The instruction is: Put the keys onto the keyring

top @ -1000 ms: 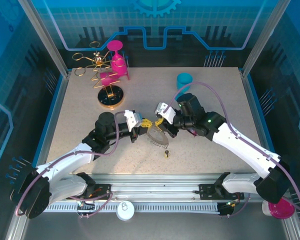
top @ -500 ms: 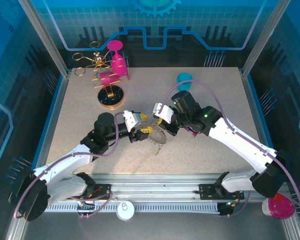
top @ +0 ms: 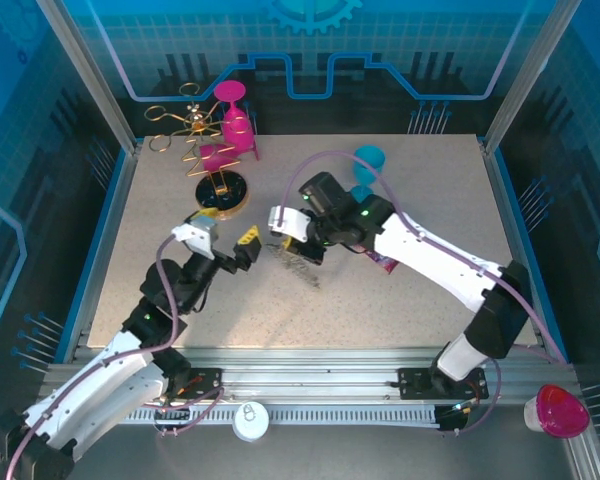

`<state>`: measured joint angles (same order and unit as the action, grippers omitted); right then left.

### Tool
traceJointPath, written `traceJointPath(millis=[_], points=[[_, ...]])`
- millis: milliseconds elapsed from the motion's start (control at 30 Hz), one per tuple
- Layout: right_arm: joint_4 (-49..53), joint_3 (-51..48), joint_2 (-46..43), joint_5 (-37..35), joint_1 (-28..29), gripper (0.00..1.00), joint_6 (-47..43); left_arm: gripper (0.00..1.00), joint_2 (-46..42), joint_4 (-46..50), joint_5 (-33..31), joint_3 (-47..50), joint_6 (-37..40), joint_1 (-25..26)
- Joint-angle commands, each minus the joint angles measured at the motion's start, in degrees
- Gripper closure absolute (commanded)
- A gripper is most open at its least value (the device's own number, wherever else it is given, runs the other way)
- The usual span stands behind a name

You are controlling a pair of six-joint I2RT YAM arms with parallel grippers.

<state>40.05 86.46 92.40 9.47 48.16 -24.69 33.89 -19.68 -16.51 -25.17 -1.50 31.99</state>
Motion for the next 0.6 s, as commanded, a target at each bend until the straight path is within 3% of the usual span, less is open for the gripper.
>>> traceJointPath(millis=[0, 100, 200, 567], points=[[-8.5, 2.1, 2.4, 8.7, 2.0, 1.0, 6.4, 0.01, -1.9, 6.0, -16.8, -3.0, -3.8, -0.5], [-16.6, -1.4, 4.6, 9.5, 2.3, 1.0, 12.0, 0.01, -1.8, 8.0, -19.6, -4.3, -4.4, -1.1], [-19.2, -4.8, 6.7, 5.0, 1.5, 1.0, 12.4, 0.01, -0.7, 9.1, -19.7, -5.2, -4.7, -1.8], [-9.2, -14.7, 6.9, -12.2, -3.7, 1.0, -1.3, 0.01, 5.2, 11.0, -17.7, -4.8, -9.4, -4.6]])
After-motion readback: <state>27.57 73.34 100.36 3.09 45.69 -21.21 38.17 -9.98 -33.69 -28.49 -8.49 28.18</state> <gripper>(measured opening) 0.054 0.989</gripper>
